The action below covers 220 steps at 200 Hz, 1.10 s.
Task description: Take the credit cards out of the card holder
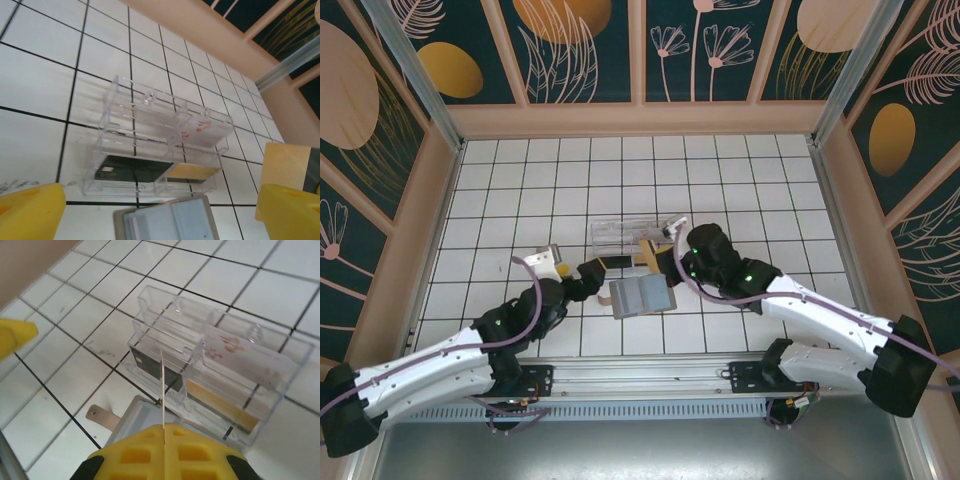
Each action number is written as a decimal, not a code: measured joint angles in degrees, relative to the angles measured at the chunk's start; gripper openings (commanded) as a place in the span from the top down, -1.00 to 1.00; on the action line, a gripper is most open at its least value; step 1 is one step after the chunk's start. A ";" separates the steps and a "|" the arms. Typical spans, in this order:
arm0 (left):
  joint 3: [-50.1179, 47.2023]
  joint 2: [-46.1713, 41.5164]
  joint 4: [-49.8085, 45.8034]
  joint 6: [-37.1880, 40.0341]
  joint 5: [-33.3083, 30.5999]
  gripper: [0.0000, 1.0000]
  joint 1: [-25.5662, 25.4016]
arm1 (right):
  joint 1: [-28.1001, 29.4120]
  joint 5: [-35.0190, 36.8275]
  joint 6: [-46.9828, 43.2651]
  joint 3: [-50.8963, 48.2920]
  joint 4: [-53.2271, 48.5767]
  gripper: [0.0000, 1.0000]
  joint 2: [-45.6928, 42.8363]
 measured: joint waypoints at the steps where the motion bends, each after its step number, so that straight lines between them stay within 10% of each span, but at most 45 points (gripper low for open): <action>1: -0.11 -0.22 0.00 0.02 -0.11 -0.97 0.00 | 0.13 0.04 -0.37 0.04 -0.02 1.00 0.11; 100: -7.52 -13.33 -1.57 2.62 -3.37 -0.97 0.00 | 5.38 18.53 -42.95 7.65 -6.29 1.00 23.15; 220: -9.57 -17.59 -3.45 2.93 -4.48 -0.97 0.00 | 5.49 18.69 -50.86 12.11 -7.78 1.00 28.24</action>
